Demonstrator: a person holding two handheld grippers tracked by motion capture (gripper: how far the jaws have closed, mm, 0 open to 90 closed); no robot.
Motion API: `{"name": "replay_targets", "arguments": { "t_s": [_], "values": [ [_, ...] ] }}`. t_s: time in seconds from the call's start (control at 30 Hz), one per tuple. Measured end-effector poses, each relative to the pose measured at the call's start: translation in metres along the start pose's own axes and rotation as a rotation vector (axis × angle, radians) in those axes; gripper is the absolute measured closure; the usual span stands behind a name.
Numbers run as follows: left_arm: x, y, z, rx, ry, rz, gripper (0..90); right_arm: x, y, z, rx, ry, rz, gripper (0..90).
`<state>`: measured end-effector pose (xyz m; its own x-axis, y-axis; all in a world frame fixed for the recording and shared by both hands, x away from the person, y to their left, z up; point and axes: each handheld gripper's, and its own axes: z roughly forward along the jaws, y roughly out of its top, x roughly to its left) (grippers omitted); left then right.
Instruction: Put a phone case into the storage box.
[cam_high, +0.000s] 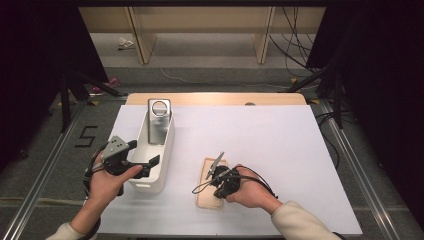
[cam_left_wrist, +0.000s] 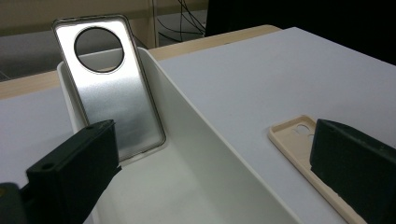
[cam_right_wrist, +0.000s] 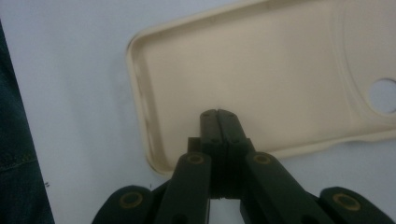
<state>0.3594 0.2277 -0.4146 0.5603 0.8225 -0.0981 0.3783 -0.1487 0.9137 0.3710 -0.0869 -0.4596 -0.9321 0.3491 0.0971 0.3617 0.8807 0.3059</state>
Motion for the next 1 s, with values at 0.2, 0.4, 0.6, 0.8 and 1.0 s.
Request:
{"name": "replay_targets", "arguments": {
  "t_s": [0.2, 0.4, 0.6, 0.8, 1.0],
  "values": [
    [-0.001, 0.0, 0.0, -0.003, -0.004, 0.005, 0.9, -0.003, -0.006, -0.002, -0.003, -0.006, 0.013, 90.0],
    [-0.002, 0.0, 0.0, -0.007, -0.012, 0.012, 1.1, -0.003, -0.007, -0.003, -0.007, -0.012, 0.014, 90.0],
    [-0.005, 0.0, 0.0, -0.01, -0.022, 0.018, 1.2, -0.002, -0.009, -0.006, -0.049, -0.024, 0.003, 80.5],
    [-0.006, 0.0, 0.0, -0.01, -0.024, 0.022, 1.2, 0.004, -0.008, -0.013, -0.074, -0.06, -0.069, 57.3],
    [-0.007, -0.001, 0.001, -0.008, -0.031, 0.025, 1.2, 0.012, 0.0, -0.015, -0.03, -0.071, -0.103, 33.3]
  ]
}}
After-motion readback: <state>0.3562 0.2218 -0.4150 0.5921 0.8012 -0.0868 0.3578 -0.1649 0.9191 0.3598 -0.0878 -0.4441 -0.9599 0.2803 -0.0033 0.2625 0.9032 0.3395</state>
